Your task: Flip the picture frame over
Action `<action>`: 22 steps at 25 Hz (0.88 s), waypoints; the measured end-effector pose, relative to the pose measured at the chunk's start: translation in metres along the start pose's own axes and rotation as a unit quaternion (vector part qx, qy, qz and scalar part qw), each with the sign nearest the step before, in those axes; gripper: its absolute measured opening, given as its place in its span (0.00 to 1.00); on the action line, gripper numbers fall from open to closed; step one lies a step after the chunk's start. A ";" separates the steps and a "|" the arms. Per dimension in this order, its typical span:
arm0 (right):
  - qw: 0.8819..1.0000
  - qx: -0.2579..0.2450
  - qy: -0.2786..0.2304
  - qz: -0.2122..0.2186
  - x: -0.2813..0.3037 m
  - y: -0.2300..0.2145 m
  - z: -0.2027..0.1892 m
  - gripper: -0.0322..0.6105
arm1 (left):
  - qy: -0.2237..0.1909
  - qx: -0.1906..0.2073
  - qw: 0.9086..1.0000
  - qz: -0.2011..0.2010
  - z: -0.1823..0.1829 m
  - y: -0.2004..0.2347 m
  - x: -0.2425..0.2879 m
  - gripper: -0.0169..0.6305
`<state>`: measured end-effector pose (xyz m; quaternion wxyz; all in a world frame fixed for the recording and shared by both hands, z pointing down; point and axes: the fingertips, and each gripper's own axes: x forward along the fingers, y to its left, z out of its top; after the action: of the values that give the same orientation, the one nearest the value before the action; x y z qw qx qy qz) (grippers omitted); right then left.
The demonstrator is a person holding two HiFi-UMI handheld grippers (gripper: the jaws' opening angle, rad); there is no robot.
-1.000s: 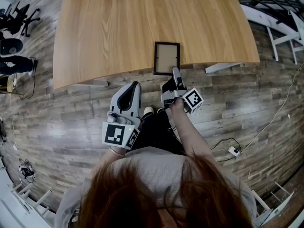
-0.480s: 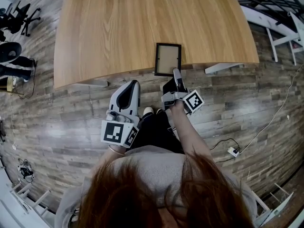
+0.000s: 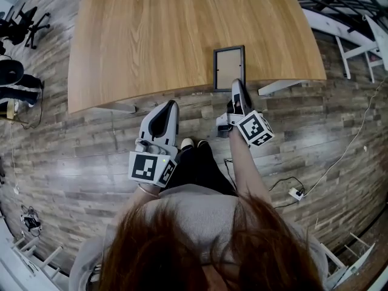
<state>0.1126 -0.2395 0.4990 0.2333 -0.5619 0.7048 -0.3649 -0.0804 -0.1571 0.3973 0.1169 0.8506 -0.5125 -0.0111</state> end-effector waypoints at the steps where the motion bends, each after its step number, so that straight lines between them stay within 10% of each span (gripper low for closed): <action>1: 0.996 -0.087 0.008 -0.013 0.000 0.007 0.007 0.18 | -0.001 0.000 1.000 -0.001 0.000 0.000 0.000 0.04; 3: 0.959 -0.280 0.023 -0.043 0.000 0.023 0.016 0.18 | -0.001 0.001 1.000 -0.002 0.001 -0.001 -0.001 0.04; 7: 0.809 -0.577 0.058 -0.092 0.008 0.049 0.011 0.17 | -0.003 0.001 1.000 -0.002 0.003 -0.001 -0.003 0.04; 19: 0.564 -0.819 0.110 0.010 0.032 0.047 -0.063 0.16 | 0.004 0.000 1.000 0.006 0.000 0.009 -0.010 0.04; 22: 0.517 -0.848 0.115 0.028 0.033 0.042 -0.078 0.16 | 0.005 -0.002 1.000 0.008 -0.001 0.012 -0.010 0.04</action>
<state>0.0199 -0.2477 0.5175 -0.4264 -0.4271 0.7160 0.3508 -0.0960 -0.1534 0.4000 0.1215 0.8463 -0.5186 -0.0072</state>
